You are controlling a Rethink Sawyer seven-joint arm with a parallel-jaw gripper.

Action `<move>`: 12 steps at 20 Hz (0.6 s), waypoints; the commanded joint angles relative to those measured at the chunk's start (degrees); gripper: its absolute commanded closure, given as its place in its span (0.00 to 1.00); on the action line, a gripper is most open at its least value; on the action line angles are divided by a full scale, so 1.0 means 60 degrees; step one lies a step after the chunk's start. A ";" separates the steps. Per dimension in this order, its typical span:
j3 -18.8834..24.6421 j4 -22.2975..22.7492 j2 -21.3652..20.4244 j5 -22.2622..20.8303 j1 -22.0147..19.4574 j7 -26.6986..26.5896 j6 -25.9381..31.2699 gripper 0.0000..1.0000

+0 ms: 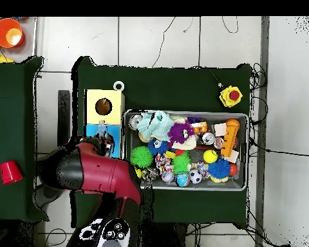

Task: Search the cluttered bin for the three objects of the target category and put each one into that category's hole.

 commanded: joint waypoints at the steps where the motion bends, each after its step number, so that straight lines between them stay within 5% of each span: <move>1: 0.1011 0.0091 0.0949 0.0647 -0.0129 0.2574 -0.0515 1.00; 12: 0.1101 0.0419 0.0768 0.0718 -0.0282 0.2233 -0.0541 1.00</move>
